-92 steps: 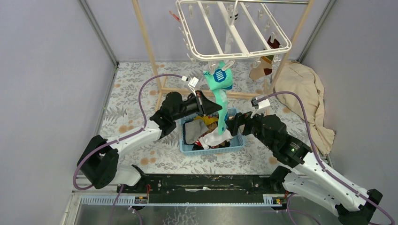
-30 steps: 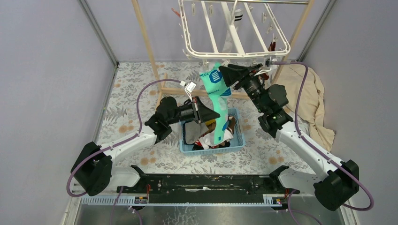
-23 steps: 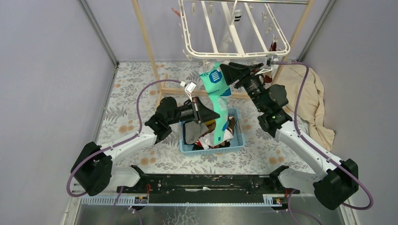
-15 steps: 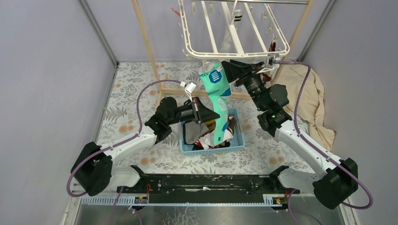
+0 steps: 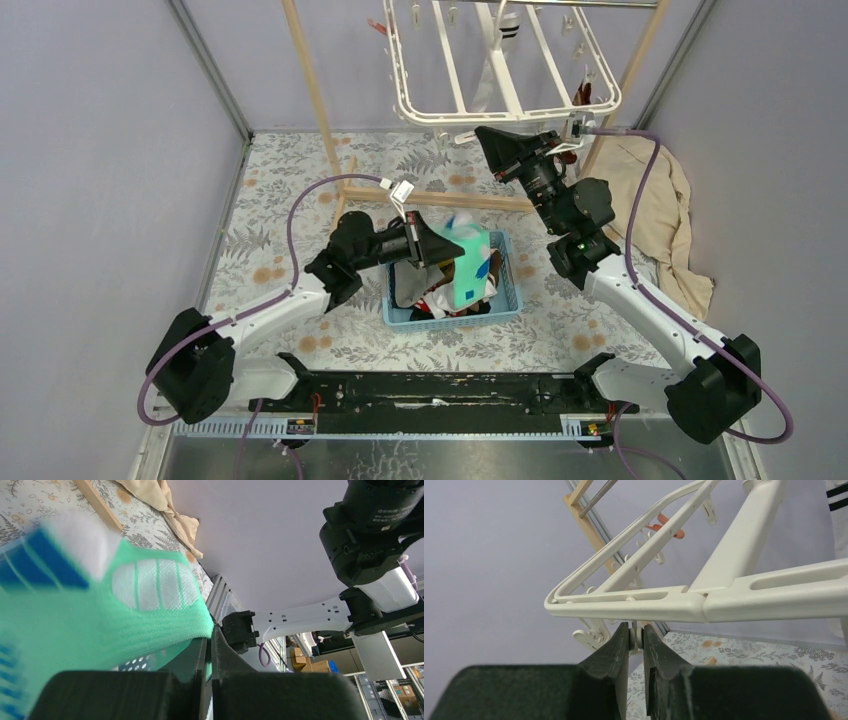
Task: Remove the socks clipped to the hanger
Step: Remove the sock from the hanger, then place the sock in the bin.
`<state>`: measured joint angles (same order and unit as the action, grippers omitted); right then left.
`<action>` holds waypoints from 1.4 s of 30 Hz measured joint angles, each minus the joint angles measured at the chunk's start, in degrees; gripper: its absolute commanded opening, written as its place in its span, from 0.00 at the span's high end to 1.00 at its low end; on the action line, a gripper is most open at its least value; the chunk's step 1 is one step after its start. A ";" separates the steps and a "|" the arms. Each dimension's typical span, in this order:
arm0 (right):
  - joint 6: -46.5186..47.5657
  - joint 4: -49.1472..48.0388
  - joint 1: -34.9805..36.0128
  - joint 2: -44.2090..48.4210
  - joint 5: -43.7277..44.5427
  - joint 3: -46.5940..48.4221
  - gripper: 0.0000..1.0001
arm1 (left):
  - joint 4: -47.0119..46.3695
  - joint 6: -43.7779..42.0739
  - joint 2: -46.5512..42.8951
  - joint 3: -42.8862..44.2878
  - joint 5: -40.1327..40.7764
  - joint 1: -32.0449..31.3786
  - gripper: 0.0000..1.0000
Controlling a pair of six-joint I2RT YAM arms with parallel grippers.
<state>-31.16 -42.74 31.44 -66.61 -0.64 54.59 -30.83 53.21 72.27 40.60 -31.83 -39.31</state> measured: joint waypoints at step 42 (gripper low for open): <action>2.86 24.59 -6.73 15.34 10.47 -14.08 0.13 | 15.13 -9.29 1.84 -8.98 17.97 -0.02 0.01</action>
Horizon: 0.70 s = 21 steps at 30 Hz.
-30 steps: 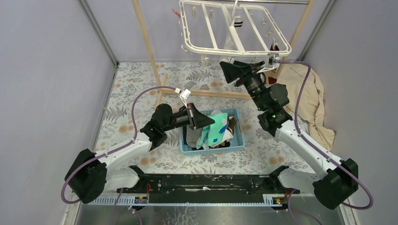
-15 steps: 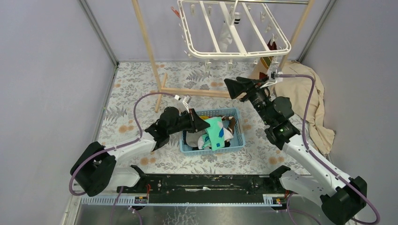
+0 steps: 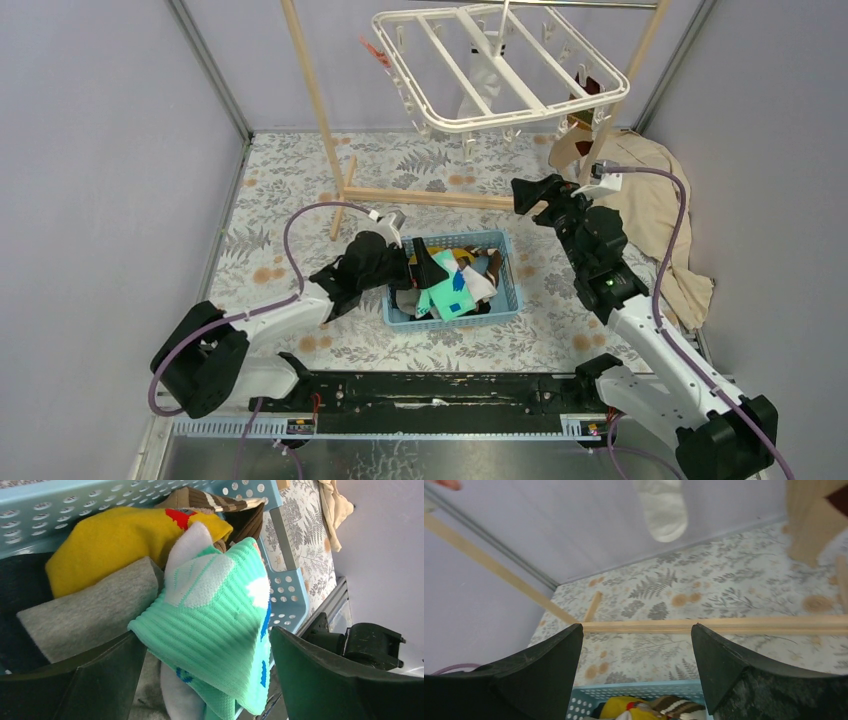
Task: Remove the socks clipped to the hanger
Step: Place the sock in the bin.
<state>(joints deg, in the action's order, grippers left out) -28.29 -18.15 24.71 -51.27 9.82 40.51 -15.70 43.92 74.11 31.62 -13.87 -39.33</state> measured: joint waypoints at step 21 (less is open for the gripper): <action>-4.94 -11.21 -16.33 -1.27 -14.08 -2.89 0.22 | 13.90 -3.93 -14.03 7.19 4.59 0.02 0.01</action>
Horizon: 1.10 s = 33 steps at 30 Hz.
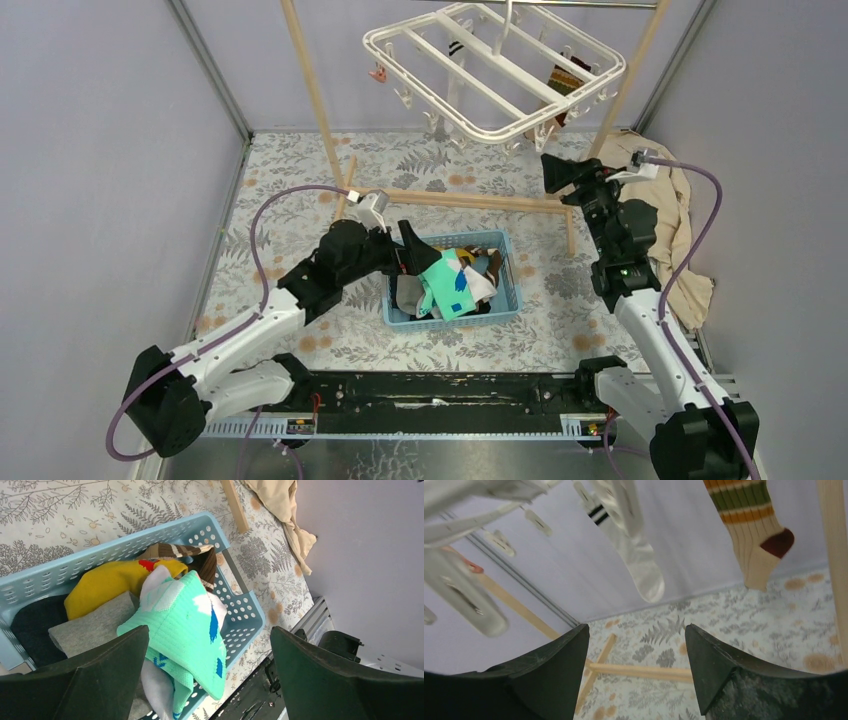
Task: Remove the socks clipped to the hanger
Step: Place the sock in the bin, then remove the sock from the hanger.
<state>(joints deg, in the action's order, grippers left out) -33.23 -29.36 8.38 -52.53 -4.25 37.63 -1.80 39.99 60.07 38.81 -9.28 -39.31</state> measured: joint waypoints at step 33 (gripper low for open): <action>8.24 -8.52 -7.21 -20.35 -9.75 24.30 0.54 | 7.58 -0.31 -6.40 0.81 1.20 -0.92 0.01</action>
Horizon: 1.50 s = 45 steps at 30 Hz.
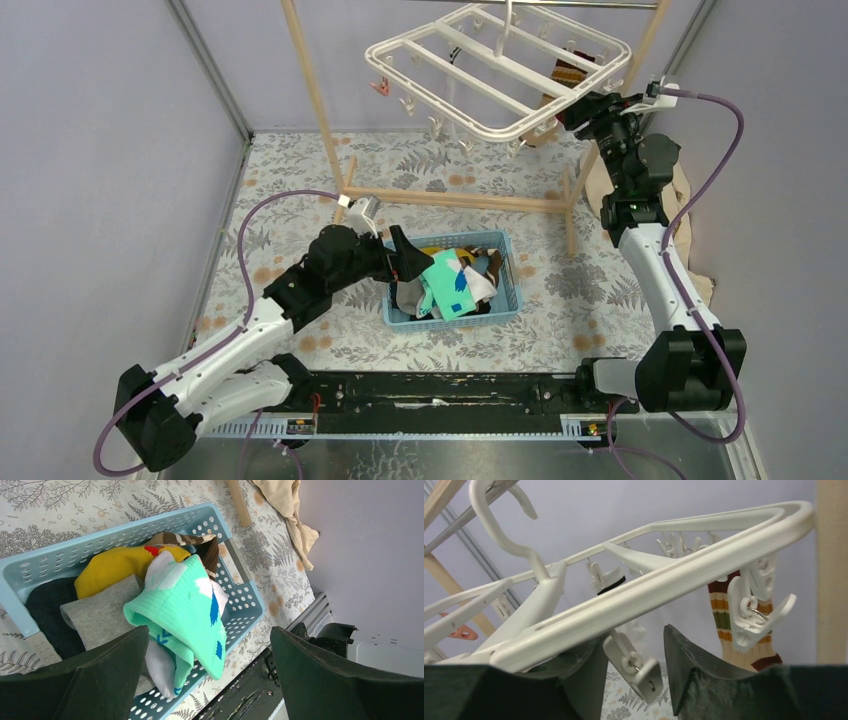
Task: Remove the socks clipped to the hanger
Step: Remove the sock from the hanger.
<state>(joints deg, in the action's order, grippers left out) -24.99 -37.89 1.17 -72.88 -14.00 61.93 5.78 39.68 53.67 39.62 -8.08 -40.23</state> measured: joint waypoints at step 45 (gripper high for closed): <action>20.39 21.75 26.64 2.29 4.09 10.08 0.77 | 1.60 0.02 -1.88 -0.79 1.07 -1.38 0.01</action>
<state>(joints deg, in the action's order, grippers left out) -4.60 -16.14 27.81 -70.59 -9.91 72.01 7.38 39.70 51.79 38.83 -7.01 -41.60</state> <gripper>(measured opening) 0.261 0.987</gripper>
